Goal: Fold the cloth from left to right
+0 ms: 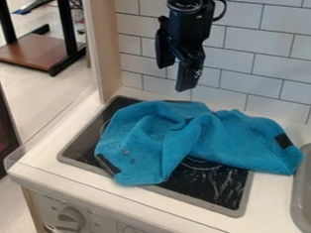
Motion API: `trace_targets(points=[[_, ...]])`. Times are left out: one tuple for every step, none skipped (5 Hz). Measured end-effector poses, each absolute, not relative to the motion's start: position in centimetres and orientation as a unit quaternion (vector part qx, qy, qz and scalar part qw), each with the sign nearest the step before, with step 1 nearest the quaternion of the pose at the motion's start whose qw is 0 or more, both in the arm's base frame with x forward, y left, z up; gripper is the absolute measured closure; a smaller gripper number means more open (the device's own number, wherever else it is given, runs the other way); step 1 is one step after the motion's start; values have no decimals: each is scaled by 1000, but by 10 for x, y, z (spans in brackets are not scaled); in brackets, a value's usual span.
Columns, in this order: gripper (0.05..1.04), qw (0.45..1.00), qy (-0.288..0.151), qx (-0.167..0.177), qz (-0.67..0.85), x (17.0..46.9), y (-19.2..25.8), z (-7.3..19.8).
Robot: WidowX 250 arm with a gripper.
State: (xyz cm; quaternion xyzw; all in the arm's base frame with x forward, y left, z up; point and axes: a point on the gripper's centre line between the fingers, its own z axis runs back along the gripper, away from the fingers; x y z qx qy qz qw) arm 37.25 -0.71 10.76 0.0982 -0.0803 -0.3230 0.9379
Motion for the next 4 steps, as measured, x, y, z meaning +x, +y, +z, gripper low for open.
trace_targets(points=[[85, 941, -62, 93, -321, 368, -7, 96], [85, 951, -42, 91, -292, 360, -5, 90], [85, 963, -16, 103, -250, 348, 4, 83], [85, 981, 14, 102, -165, 330, 31, 71]])
